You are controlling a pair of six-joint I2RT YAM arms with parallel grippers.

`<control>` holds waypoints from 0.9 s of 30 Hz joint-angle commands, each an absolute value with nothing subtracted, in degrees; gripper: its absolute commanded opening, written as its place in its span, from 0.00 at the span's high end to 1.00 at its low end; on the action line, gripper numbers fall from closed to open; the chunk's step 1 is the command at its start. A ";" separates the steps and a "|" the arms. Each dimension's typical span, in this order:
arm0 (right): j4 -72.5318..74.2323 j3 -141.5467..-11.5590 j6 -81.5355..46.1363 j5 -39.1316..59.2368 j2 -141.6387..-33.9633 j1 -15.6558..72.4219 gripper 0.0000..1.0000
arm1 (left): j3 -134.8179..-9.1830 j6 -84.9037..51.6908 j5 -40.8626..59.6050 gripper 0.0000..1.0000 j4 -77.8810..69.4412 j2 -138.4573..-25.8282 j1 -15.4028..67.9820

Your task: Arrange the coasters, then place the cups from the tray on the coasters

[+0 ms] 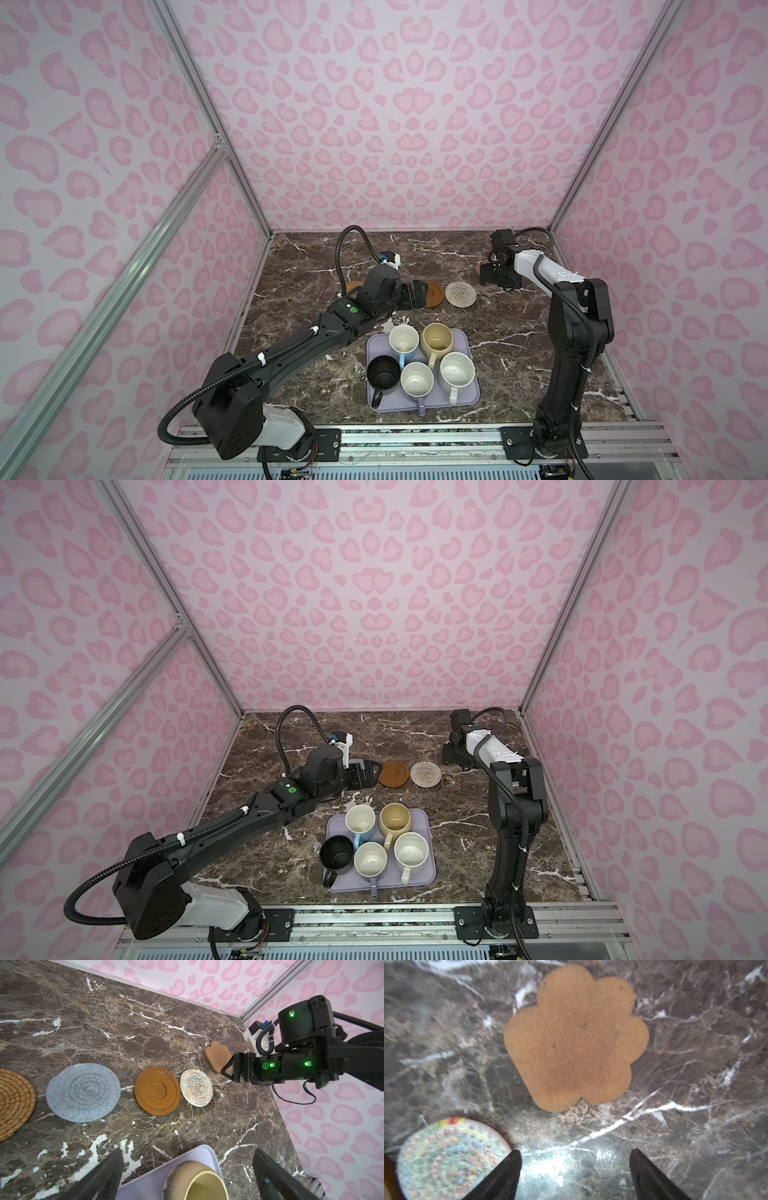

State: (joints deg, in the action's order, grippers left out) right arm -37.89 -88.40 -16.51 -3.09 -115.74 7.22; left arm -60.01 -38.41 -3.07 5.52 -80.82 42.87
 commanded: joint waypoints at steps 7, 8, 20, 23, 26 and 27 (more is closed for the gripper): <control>-37.94 -103.38 -20.56 -4.97 -127.20 7.85 0.18 | -60.82 -37.99 -4.49 0.01 4.92 -81.73 42.90; -38.51 -104.99 -20.84 -5.40 -128.29 7.99 0.18 | -60.82 -37.79 -4.93 0.01 5.18 -81.89 42.98; -46.31 -120.99 -17.65 -12.43 -140.64 9.24 0.21 | -64.97 -37.53 -1.15 0.02 4.26 -87.54 42.97; -46.35 -121.09 -17.91 -12.45 -141.37 9.14 0.22 | -65.64 -37.36 1.81 0.02 1.67 -88.91 42.98; -46.44 -119.79 -17.70 -11.09 -141.12 9.15 0.25 | -66.44 -35.99 7.14 0.02 -1.89 -90.02 42.96; -46.34 -118.79 -17.73 -10.92 -140.75 9.13 0.25 | -67.06 -35.78 9.29 0.02 -2.77 -90.68 42.98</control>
